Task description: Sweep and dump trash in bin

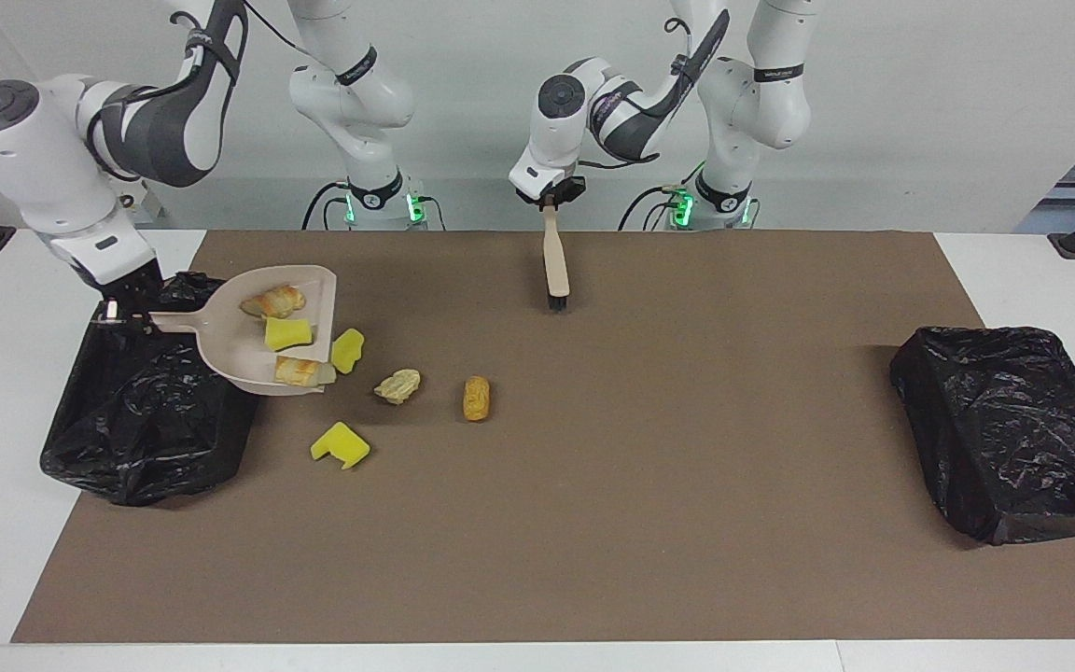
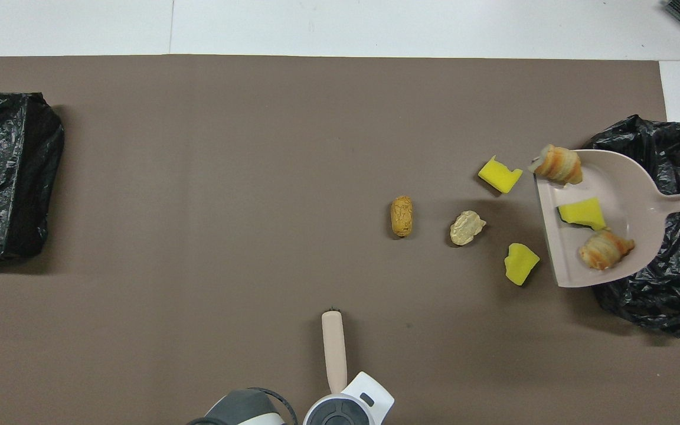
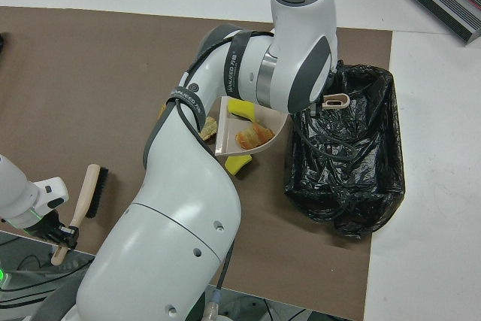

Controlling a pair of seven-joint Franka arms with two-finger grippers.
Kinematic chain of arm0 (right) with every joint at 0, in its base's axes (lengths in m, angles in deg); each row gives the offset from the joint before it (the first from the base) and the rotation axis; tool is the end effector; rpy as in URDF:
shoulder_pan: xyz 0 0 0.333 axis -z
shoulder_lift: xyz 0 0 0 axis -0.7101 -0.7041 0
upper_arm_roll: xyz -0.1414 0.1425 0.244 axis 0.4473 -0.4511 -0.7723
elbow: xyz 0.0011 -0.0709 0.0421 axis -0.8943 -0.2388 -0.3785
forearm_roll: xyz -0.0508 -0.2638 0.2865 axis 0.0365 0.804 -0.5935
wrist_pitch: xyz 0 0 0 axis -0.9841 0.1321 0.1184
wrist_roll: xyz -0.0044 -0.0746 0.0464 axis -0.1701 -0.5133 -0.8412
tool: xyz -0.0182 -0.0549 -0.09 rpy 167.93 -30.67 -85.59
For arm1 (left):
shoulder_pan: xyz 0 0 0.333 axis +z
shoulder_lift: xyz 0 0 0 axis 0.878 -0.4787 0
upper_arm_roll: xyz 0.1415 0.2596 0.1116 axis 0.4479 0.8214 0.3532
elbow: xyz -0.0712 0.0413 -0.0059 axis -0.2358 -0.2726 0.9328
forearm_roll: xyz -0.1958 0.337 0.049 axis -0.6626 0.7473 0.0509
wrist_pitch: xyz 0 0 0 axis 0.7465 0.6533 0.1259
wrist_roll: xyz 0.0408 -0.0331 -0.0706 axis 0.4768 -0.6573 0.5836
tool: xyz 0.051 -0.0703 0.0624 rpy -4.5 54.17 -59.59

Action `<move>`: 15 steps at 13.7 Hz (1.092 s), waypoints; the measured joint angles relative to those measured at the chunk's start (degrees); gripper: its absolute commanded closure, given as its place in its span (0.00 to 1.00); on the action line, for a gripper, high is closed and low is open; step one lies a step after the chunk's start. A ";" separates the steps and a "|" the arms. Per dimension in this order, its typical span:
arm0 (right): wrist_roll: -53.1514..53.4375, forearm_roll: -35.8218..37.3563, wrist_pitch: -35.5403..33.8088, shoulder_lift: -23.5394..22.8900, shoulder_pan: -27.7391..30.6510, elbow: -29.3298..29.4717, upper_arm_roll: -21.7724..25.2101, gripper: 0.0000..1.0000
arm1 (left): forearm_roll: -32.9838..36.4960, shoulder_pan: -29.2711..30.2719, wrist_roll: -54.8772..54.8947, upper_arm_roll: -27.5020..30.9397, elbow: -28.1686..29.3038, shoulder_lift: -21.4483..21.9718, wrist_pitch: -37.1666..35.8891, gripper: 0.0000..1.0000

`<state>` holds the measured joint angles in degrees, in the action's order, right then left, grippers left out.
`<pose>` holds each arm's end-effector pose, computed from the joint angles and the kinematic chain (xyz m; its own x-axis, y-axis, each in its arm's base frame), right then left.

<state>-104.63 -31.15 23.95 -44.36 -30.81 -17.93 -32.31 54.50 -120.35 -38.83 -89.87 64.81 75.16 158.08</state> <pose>0.5611 -0.1956 0.5095 -0.0755 0.9914 -0.1073 0.9970 0.0771 0.0112 0.1947 -0.4270 0.3573 0.9381 0.0012 -0.3462 0.0077 -0.9998 0.0173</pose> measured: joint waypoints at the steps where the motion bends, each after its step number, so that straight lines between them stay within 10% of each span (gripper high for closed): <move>1: -0.98 1.32 0.03 -0.49 1.70 1.31 0.04 1.00 | -0.02 0.00 0.00 -0.05 0.47 -0.09 0.84 1.00; 5: -1.46 7.89 1.21 -3.67 6.36 7.75 0.08 1.00 | -0.06 -0.03 0.00 -0.16 1.39 -1.08 2.85 1.00; 8: 2.08 17.76 4.31 -4.83 7.14 8.74 0.07 1.00 | -0.06 -0.05 0.01 -0.22 1.39 -1.46 2.96 0.67; 11: 12.43 29.55 4.42 -5.15 6.30 8.00 -0.43 1.00 | -0.06 -0.01 0.03 -0.01 1.07 -1.44 2.99 0.03; 15: 22.14 40.89 4.41 -5.65 1.99 3.99 -0.74 1.00 | 3.62 3.07 0.48 0.81 -1.41 -0.96 2.21 0.00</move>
<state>-82.49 9.74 28.36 -50.01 -28.82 -13.94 -33.05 58.12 -117.28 -38.34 -89.06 63.40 74.20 160.29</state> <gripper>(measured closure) 0.678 0.278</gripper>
